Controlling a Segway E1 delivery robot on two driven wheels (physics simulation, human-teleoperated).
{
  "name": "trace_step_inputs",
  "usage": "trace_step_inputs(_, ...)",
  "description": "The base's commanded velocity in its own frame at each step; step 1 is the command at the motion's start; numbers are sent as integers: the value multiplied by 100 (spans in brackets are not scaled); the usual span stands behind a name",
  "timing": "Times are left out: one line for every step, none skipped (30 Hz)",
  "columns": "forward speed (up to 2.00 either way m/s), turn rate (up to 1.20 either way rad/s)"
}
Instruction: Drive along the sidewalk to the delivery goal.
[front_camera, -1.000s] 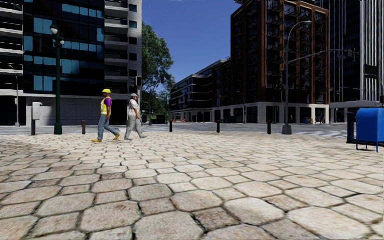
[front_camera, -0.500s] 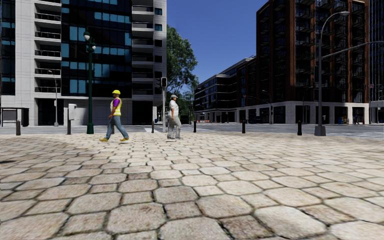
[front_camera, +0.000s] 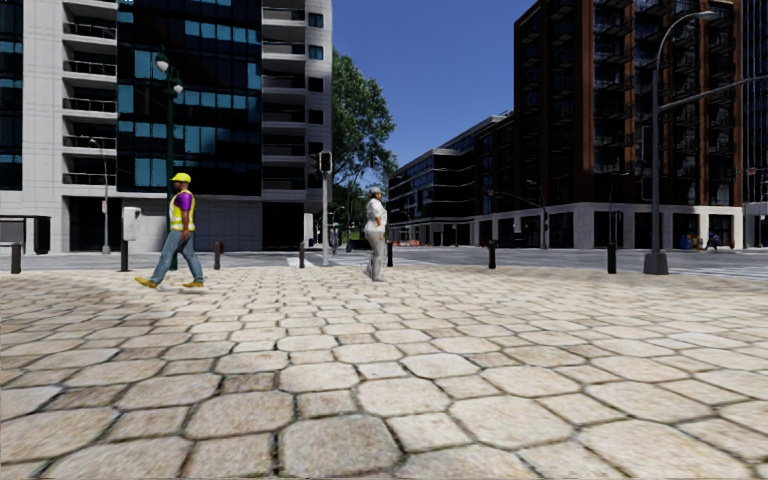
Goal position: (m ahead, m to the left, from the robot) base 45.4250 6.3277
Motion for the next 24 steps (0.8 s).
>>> trace_step_inputs(168,0)
trace_step_inputs(168,0)
trace_step_inputs(168,0)
trace_step_inputs(168,0)
trace_step_inputs(168,0)
trace_step_inputs(168,0)
trace_step_inputs(168,0)
trace_step_inputs(168,0)
trace_step_inputs(168,0)
trace_step_inputs(167,0)
trace_step_inputs(167,0)
trace_step_inputs(167,0)
trace_step_inputs(167,0)
trace_step_inputs(167,0)
trace_step_inputs(165,0)
trace_step_inputs(164,0)
trace_step_inputs(164,0)
trace_step_inputs(163,0)
trace_step_inputs(163,0)
trace_step_inputs(163,0)
trace_step_inputs(163,0)
trace_step_inputs(163,0)
trace_step_inputs(162,0)
trace_step_inputs(162,0)
